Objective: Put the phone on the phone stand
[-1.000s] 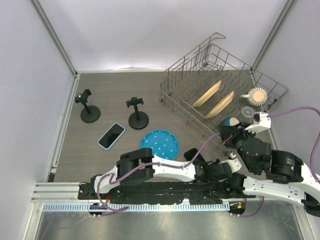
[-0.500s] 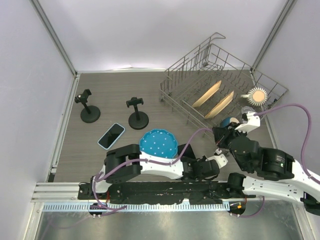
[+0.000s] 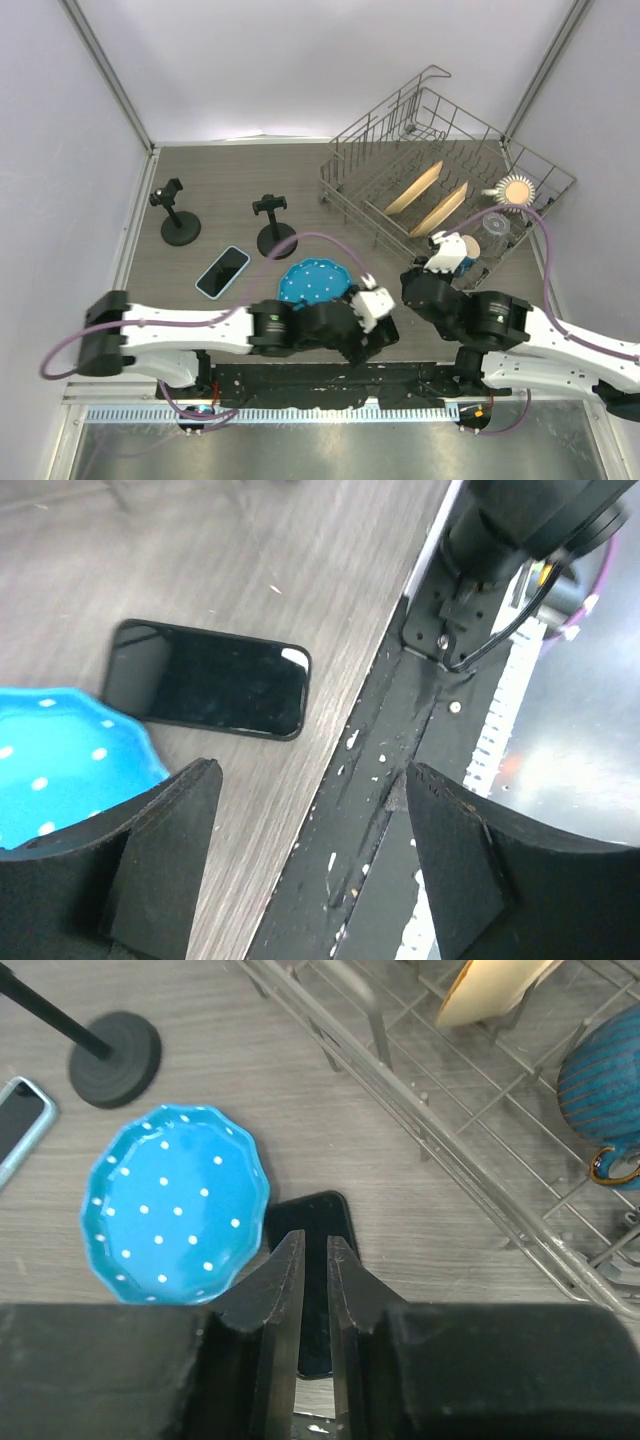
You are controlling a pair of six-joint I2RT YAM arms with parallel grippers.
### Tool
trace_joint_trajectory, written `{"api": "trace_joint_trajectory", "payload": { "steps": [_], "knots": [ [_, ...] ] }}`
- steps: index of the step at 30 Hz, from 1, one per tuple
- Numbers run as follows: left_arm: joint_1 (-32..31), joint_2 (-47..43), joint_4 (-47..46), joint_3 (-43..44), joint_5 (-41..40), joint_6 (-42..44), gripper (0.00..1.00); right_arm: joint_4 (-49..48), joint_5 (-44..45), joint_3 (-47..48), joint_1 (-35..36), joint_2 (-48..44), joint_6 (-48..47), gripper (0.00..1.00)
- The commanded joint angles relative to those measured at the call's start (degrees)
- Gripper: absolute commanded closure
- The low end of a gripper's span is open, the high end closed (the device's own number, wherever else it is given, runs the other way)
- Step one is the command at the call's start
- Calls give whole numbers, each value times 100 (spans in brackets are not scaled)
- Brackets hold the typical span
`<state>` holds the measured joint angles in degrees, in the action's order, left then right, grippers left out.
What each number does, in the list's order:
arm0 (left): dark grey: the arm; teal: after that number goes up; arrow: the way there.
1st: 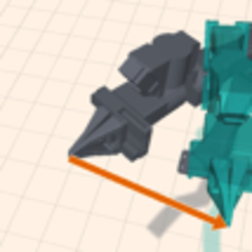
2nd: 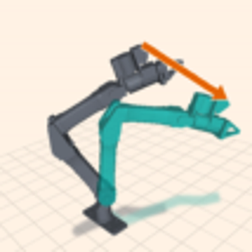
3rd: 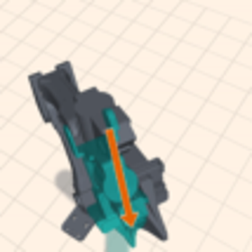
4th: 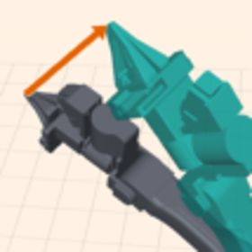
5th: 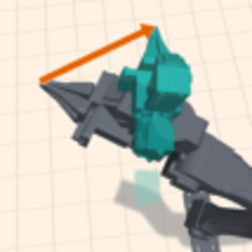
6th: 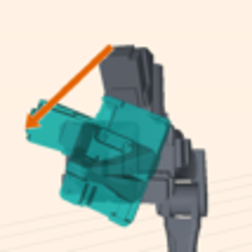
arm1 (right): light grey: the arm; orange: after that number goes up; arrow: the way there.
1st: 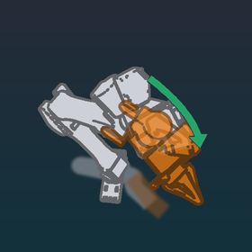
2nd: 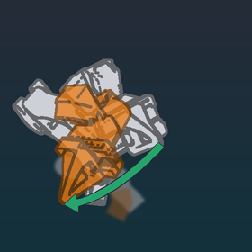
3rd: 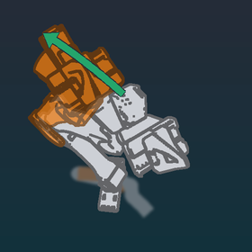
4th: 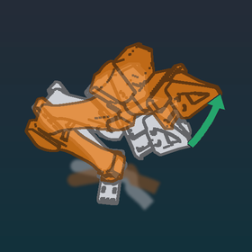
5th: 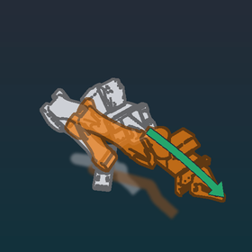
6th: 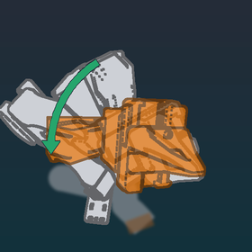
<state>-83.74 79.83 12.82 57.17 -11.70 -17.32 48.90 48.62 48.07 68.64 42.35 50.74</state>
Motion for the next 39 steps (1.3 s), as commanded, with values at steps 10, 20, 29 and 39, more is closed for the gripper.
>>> {"api": "trace_joint_trajectory", "payload": {
  "steps": [10, 20, 29, 39],
  "knots": [
    [2359, -2771, 1387, -427, -656, -446, 6, -838, -1124, -254, -465, 845, -449, 69],
    [4427, -1928, 1909, 1261, 555, -922, 0, -1700, -4026, -773, -1687, 2066, -1110, 16],
    [4999, -2068, 1733, 2211, 714, -571, 0, -1428, -3790, -984, -1389, 2577, -1102, 15],
    [5008, -2621, 1083, 1263, -24, 132, 0, -1384, -3633, -897, -1310, 2971, -1233, 14]
  ]
}}
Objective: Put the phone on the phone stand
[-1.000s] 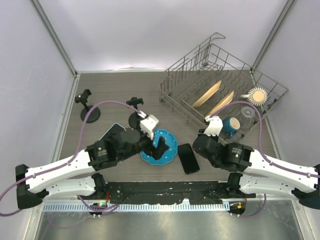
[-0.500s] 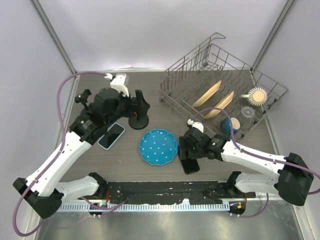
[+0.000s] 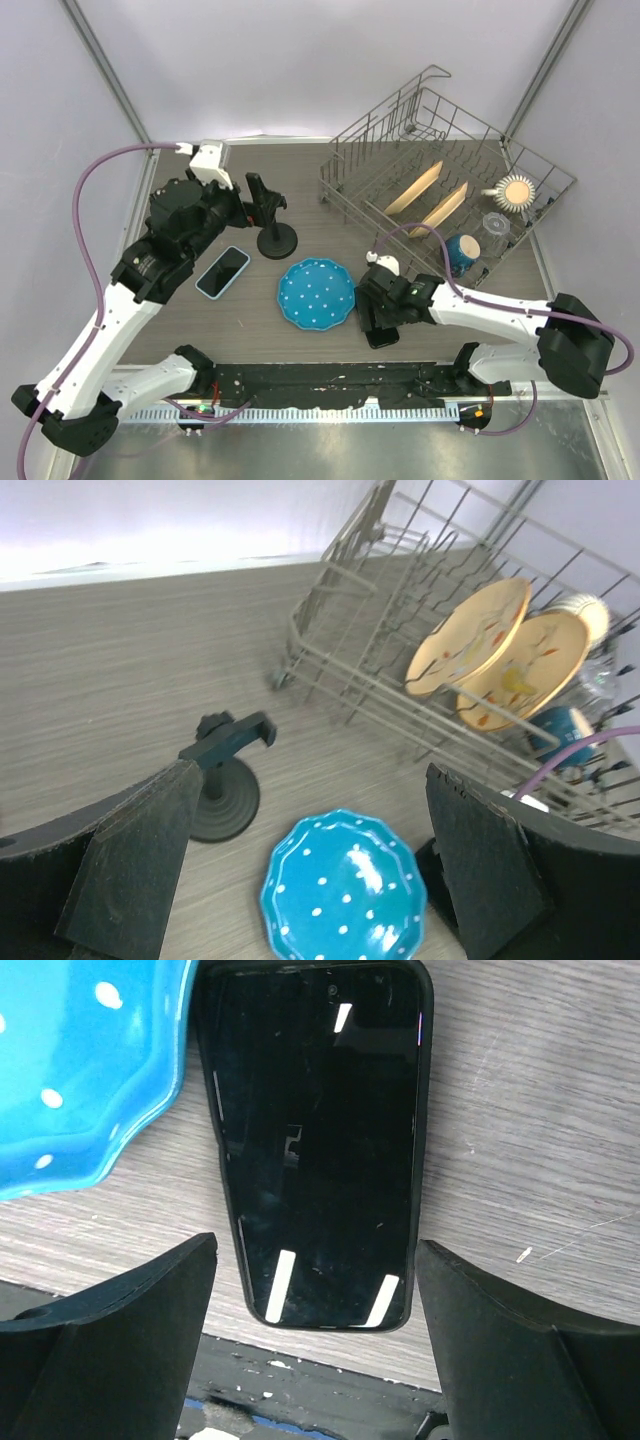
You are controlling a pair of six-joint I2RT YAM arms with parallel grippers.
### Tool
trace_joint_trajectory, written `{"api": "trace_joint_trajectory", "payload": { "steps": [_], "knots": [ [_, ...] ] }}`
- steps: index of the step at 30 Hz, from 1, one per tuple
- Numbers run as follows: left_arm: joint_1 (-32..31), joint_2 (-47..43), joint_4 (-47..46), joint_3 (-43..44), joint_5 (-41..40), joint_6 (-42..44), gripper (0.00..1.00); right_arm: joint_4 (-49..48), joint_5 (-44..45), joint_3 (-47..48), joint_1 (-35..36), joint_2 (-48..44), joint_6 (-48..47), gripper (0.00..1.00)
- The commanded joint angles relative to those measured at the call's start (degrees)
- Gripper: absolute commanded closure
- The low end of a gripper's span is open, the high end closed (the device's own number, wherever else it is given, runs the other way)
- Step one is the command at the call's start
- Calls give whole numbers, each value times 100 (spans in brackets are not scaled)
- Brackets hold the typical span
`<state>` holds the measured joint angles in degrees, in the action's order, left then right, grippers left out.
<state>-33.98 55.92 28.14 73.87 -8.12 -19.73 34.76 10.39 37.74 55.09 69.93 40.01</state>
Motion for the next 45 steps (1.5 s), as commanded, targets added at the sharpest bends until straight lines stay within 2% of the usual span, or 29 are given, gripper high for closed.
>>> {"api": "trace_joint_trajectory", "payload": {
  "steps": [1, 13, 16, 19, 24, 31, 33, 34, 37, 40, 42, 43, 45],
  "knots": [
    [31, -266, -476, -478, -505, 425, 0, 91, 226, 207, 63, 257, -186, 14],
    [31, -538, -810, -1199, -638, 566, 0, 13, 445, 401, 256, 601, -99, 13],
    [31, -521, -828, -1217, -577, 575, 0, -83, 420, 392, 265, 443, -116, 11],
    [23, -477, -845, -1252, -682, 610, 0, 161, 551, 620, 274, 723, -20, 11],
    [23, -485, -889, -1295, -568, 566, 0, 30, 754, 603, 362, 1180, 200, 11],
    [23, -564, -933, -1366, -559, 566, 0, 170, 964, 437, 432, 1207, 446, 14],
    [23, -556, -968, -1383, -568, 566, 0, 206, 973, 393, 432, 1242, 534, 22],
    [23, -521, -942, -1375, -594, 566, 0, 189, 947, 384, 441, 1251, 560, 33],
    [23, -486, -924, -1375, -594, 566, 0, 215, 1017, 436, 441, 1216, 587, 48],
    [23, -503, -898, -1349, -489, 514, 0, 259, 1253, 428, 441, 1084, 622, 71],
    [23, -582, -950, -1401, -445, 514, 0, 337, 1377, 445, 441, 988, 596, 80],
    [23, -591, -977, -1419, -454, 514, 0, 399, 1421, 489, 441, 979, 587, 89],
    [23, -504, -943, -1402, -480, 514, 0, 513, 1562, 585, 432, 909, 622, 99]
  ]
}}
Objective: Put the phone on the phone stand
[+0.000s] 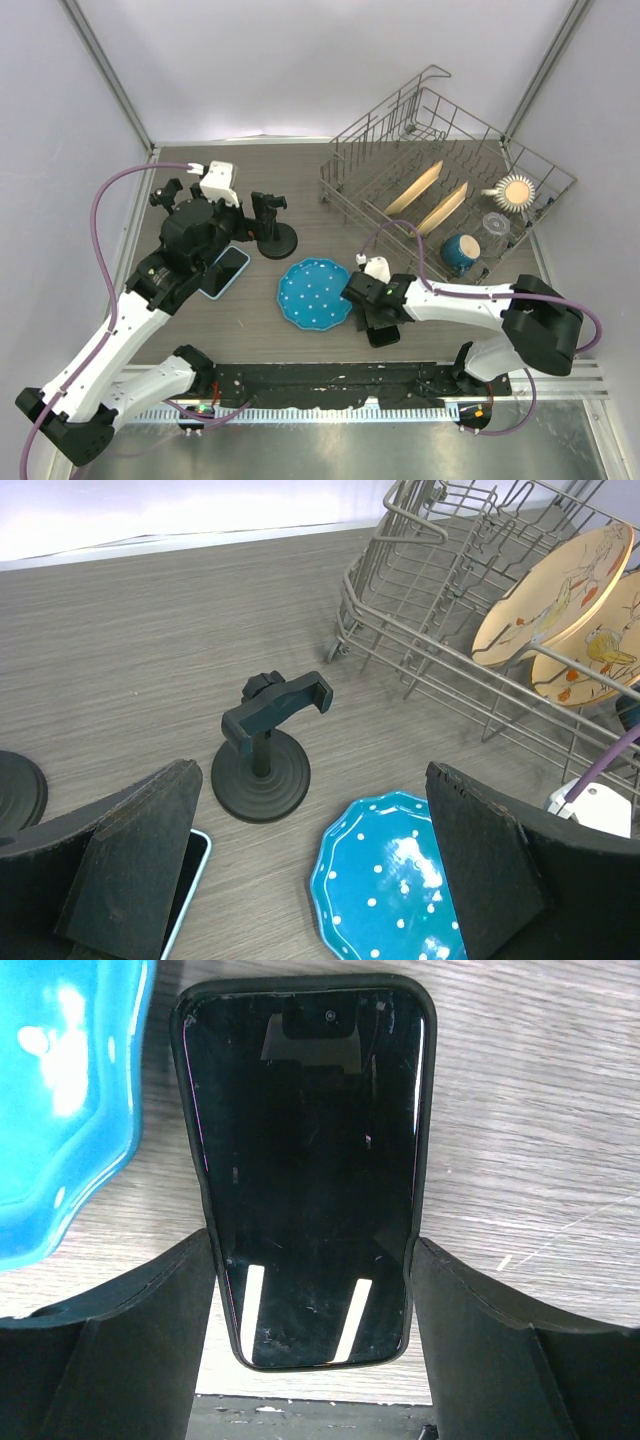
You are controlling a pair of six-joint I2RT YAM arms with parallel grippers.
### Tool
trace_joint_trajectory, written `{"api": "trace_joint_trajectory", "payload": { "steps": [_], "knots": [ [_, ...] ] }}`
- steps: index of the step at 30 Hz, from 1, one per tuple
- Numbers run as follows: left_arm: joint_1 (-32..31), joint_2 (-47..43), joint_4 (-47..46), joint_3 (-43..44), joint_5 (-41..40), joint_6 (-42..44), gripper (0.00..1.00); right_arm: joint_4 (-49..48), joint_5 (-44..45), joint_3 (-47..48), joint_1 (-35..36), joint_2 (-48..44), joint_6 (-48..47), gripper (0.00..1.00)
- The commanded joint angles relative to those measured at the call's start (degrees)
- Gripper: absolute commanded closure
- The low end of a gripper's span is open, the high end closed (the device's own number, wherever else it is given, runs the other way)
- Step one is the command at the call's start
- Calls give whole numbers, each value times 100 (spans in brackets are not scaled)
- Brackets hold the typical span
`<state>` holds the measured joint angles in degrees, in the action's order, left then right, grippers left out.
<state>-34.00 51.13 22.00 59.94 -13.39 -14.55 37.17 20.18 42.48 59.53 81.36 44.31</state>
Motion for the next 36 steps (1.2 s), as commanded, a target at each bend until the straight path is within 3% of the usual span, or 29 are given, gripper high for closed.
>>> {"api": "trace_joint_trajectory", "payload": {
  "steps": [1, 14, 19, 26, 31, 36],
  "knots": [
    [25, 28, -276, 35, 82, -22, 0, 265, 618, 103, -3, -287, 209, 100],
    [25, 257, -275, 79, 511, -215, 0, -332, 1251, 32, -11, -2043, -150, 100],
    [25, 318, -433, 35, 1056, -338, 0, -1271, 1269, 146, -11, -2590, -747, 100],
    [25, 555, -1100, -149, 2901, -804, 0, -2371, 1189, 849, -20, -2222, -1557, 100],
    [25, 670, -1356, -237, 3176, -1050, 0, -3267, 926, 1008, -11, -1976, -1645, 100],
    [25, 898, -1382, -229, 3342, -1235, 9, -3899, 610, 1210, -11, -1721, -1610, 100]
  ]
}}
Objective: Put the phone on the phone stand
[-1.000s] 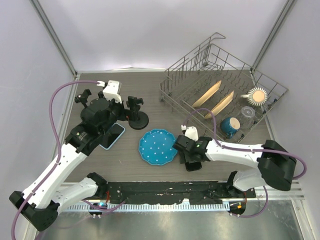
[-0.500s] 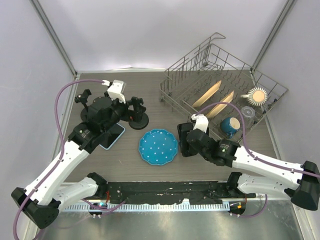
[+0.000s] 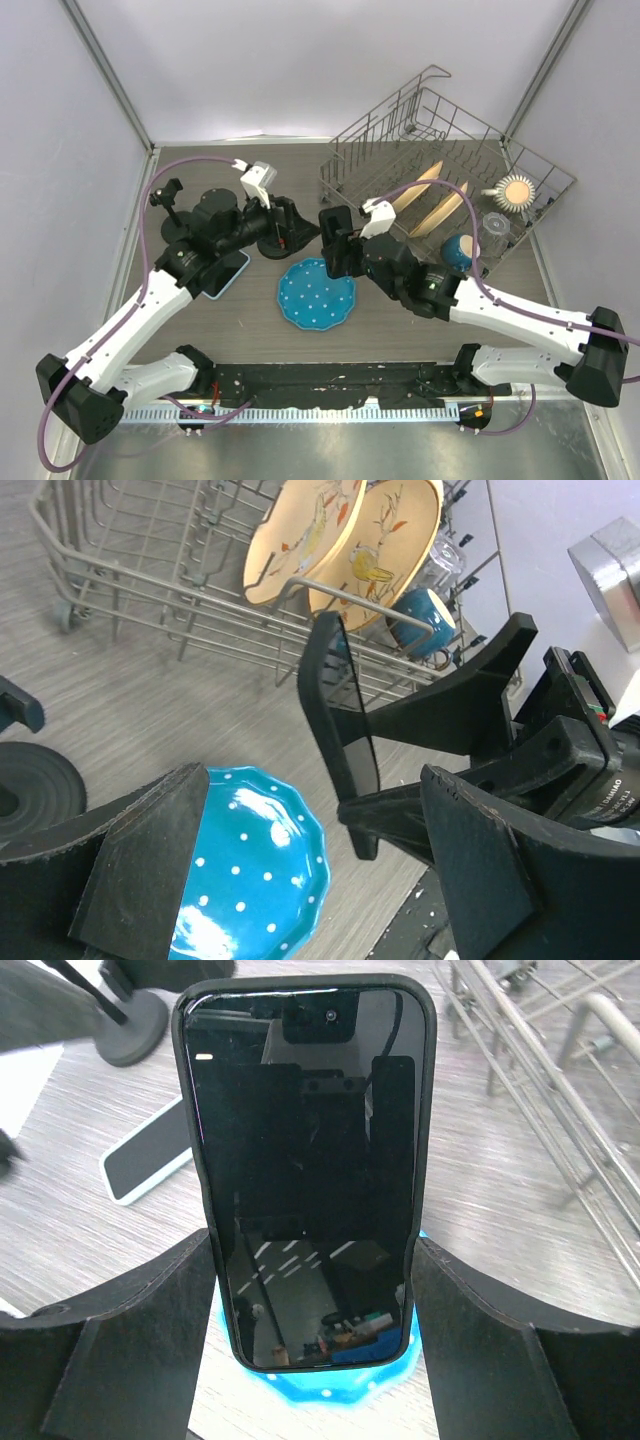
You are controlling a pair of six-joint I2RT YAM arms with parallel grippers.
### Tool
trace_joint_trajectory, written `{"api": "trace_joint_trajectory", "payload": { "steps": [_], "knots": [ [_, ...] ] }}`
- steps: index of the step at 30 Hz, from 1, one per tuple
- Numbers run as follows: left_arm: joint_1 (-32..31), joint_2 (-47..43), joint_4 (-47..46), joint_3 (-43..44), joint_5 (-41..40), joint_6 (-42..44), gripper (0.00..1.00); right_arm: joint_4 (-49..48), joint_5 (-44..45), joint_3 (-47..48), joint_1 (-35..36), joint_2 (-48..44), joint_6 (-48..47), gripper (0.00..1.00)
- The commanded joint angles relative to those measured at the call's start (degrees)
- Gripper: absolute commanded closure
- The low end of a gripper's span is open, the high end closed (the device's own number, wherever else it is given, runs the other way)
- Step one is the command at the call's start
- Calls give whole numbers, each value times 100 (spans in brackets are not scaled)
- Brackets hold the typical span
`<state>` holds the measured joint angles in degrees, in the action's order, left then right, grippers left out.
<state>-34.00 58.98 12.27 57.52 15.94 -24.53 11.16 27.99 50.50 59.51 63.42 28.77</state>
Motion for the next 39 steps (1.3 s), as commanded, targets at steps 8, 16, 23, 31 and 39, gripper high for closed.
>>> {"api": "trace_joint_trajectory", "payload": {
  "steps": [8, 16, 23, 31, 39],
  "knots": [
    [25, 263, -323, 40, 217, -324, 25, -1950, -470, 435, -9, 250, -56, 100],
    [25, 333, -278, 67, 163, -315, 38, -2241, -715, 452, -9, 425, -83, 100],
    [25, 447, -331, 58, 269, -289, 65, -2198, -909, 504, 0, 496, -153, 100],
    [25, 360, -322, 84, 269, -95, 100, -960, -1706, 1058, -141, 838, -250, 25],
    [25, -150, -532, -100, 382, 142, 100, -518, -3711, 663, -396, 655, -504, 15]
  ]
}}
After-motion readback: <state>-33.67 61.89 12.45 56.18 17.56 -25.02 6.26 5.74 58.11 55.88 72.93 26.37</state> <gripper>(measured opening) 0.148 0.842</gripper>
